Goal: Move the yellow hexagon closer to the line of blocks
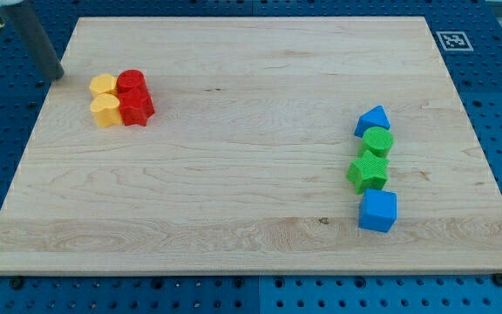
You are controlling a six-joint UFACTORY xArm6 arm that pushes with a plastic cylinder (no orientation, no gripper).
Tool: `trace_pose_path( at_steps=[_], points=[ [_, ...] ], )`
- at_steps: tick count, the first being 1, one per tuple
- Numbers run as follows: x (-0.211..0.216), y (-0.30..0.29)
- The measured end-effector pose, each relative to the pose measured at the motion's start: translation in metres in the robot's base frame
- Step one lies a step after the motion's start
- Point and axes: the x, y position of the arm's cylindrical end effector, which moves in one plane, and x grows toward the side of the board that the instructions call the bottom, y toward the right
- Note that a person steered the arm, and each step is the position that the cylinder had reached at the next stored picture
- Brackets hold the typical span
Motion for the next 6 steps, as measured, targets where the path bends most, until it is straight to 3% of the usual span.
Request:
trace_pose_path(
  at_steps=[2, 6],
  points=[
    [0.024, 0.018],
    [-0.002, 0.173]
  ],
)
